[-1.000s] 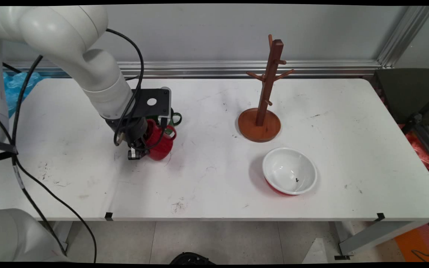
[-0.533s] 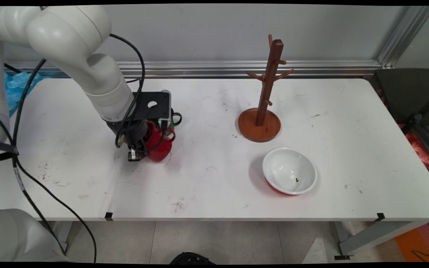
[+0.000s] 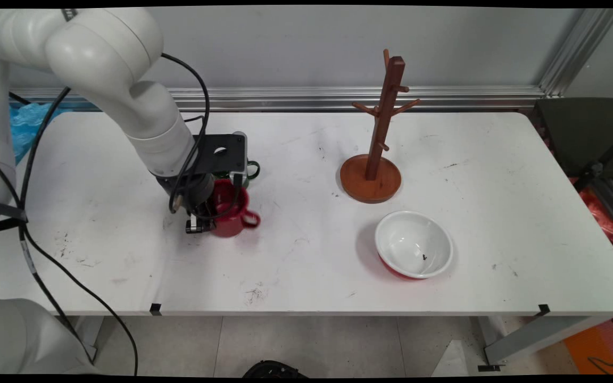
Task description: Place the picked object on the table
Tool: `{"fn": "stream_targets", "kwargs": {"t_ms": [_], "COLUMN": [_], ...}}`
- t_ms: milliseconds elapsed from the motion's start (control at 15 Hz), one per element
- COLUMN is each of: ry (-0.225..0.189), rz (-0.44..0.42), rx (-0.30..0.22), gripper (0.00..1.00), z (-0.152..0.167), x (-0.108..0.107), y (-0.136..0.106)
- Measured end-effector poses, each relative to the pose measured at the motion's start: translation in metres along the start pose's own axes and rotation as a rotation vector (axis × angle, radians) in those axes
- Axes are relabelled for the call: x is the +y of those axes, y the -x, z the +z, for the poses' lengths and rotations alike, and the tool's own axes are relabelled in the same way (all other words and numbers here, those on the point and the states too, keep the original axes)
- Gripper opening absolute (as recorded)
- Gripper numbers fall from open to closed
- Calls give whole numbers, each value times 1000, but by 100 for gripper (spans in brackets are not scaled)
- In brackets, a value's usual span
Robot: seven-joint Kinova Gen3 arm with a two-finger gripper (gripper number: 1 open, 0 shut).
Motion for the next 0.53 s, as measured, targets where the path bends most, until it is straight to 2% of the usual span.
{"fn": "stream_targets", "kwargs": {"t_ms": [533], "ry": [8], "rz": [-18], "rx": [15], "gripper": [100], "z": [5], "x": [-4], "y": [-3]}}
